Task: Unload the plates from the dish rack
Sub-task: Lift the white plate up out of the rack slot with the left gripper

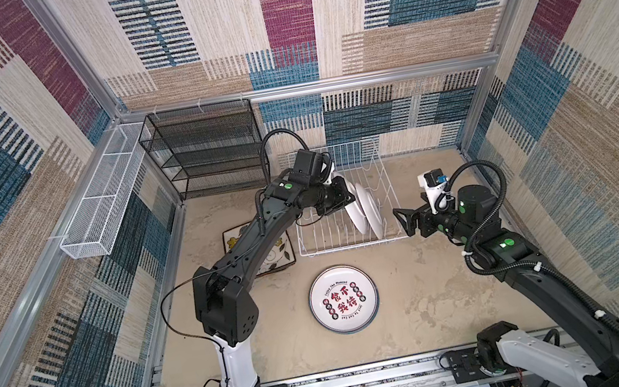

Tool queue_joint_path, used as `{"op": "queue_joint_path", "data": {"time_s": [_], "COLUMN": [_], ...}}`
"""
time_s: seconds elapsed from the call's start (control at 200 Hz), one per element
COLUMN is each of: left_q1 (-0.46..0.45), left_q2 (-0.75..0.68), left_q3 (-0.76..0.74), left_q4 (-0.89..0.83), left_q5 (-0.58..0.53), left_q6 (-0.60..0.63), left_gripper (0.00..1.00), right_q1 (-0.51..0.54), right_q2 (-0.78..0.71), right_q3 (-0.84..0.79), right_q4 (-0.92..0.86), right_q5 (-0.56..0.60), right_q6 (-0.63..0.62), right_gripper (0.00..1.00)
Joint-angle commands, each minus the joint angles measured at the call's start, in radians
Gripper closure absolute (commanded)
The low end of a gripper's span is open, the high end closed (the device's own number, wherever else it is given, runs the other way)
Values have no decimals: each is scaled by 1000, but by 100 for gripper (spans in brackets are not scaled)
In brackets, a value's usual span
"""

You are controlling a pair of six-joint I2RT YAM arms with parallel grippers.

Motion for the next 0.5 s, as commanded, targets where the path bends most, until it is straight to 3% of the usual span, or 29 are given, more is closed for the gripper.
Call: {"op": "queue_joint_path", "data": {"time_s": [0.0,0.215,0.496], "left_q1": [7,29,68], "left_q2": [-31,-109,-204], "left_q3": [-8,-91,-119], "left_q4": [52,94,44], "left_q5": [26,32,6], "left_q6": [17,-4,73], "left_gripper": [100,100,100], "right_q1": [0,-1,0], "right_q2": [1,8,45], "right_q3": [4,-8,27], "right_q4": [53,85,89], "right_q5": [-16,-54,-82], "right_q6": [13,47,143], "right_gripper": [1,1,1]}}
